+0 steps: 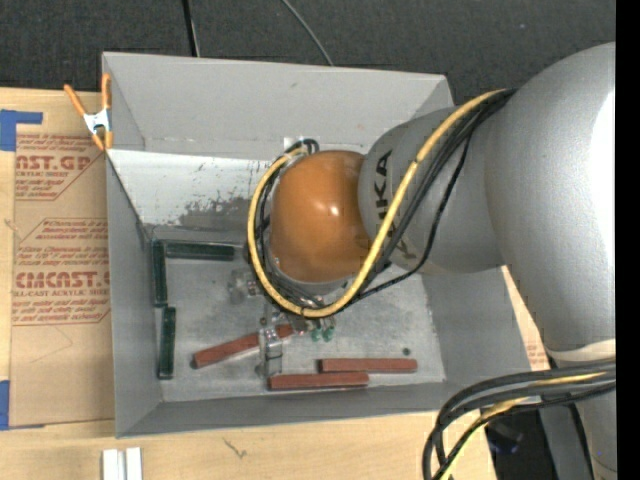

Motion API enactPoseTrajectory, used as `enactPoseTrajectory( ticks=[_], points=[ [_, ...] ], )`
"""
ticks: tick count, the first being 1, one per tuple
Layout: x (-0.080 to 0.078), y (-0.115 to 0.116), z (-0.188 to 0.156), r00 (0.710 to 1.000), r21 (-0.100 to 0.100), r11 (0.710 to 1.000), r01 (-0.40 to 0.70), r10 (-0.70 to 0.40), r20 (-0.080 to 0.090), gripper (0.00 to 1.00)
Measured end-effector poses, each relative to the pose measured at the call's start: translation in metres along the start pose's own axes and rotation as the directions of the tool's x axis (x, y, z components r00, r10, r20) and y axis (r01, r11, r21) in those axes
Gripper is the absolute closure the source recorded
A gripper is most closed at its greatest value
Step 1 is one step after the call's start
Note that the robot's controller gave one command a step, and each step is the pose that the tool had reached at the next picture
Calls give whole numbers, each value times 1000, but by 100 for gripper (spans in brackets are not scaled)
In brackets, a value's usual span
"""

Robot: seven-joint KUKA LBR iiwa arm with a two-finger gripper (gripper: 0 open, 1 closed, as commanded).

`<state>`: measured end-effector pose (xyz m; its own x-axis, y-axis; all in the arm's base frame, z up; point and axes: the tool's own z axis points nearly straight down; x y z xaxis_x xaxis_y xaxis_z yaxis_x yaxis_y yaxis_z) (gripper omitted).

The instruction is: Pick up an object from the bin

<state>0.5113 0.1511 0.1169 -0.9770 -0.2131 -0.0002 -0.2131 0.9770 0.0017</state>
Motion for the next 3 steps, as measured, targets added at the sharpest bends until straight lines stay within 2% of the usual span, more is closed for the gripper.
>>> enactPoseTrajectory(
  ticks=[1, 2, 3],
  points=[
    [5, 14, 43, 992, 1, 992, 124, -124, 2, 0],
    [2, 19, 63, 992, -3, 992, 125, -125, 10, 100],
    [2, 18, 61, 992, -3, 992, 125, -124, 11, 100]
  ],
)
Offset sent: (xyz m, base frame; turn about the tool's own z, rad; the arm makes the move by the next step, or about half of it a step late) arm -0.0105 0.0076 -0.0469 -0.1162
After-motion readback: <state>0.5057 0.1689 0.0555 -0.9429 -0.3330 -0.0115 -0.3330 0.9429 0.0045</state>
